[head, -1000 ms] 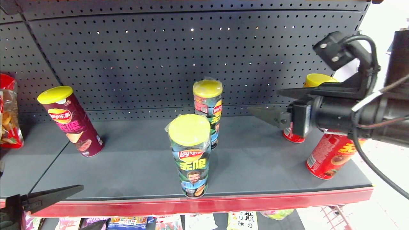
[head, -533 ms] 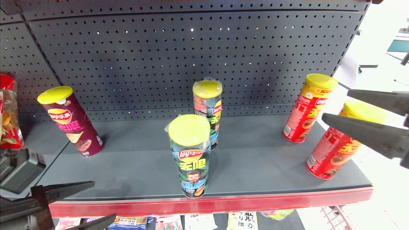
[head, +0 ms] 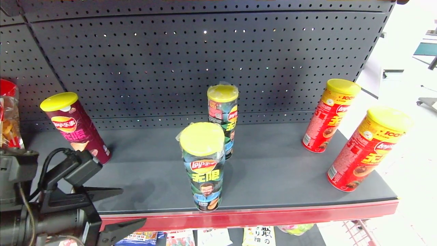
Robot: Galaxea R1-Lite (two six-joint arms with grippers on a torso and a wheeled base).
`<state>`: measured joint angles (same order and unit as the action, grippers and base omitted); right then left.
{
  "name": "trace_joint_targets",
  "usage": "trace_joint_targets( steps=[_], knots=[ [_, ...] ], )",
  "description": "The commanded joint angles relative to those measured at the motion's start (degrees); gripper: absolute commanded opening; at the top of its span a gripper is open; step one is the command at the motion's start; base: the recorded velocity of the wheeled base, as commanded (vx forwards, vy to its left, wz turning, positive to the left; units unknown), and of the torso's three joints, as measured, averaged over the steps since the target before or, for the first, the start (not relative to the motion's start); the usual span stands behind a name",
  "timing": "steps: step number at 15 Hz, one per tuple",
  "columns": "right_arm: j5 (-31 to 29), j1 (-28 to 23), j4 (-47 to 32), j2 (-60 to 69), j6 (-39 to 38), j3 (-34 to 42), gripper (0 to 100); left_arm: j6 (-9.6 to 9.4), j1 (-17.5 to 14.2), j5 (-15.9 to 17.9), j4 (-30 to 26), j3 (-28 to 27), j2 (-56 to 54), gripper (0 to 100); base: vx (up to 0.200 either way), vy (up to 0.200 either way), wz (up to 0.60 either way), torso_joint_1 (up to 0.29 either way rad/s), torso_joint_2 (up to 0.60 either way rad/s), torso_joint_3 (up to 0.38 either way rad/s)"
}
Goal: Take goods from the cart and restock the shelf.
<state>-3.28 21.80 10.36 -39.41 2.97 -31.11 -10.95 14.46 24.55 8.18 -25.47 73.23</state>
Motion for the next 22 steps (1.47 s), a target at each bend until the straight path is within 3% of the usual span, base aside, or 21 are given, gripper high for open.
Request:
trace_joint_targets(
  steps=[1,3,19,22],
  knots=[
    [-0.1,-0.6,-0.1,2.1,-0.5,0.5,100,0.22,2.0,-0.8,2.9,-1.1,6.4,100,0.000,0.000,0.00,0.000,0.00,0.000],
    [-0.1,-1.3,-0.1,2.1,-1.0,0.6,100,0.40,3.3,-1.4,5.3,-2.4,9.8,100,0.000,0.000,0.00,0.000,0.00,0.000],
    [-0.1,-2.5,-0.2,2.1,-2.7,1.3,100,0.49,7.7,-2.7,5.5,-14.8,23.3,100,0.000,0.000,0.00,0.000,0.00,0.000],
    [-0.1,-2.5,-0.2,2.1,-2.9,1.3,100,1.89,9.7,-2.8,5.5,-16.3,24.9,100,0.000,0.000,0.00,0.000,0.00,0.000]
  ],
)
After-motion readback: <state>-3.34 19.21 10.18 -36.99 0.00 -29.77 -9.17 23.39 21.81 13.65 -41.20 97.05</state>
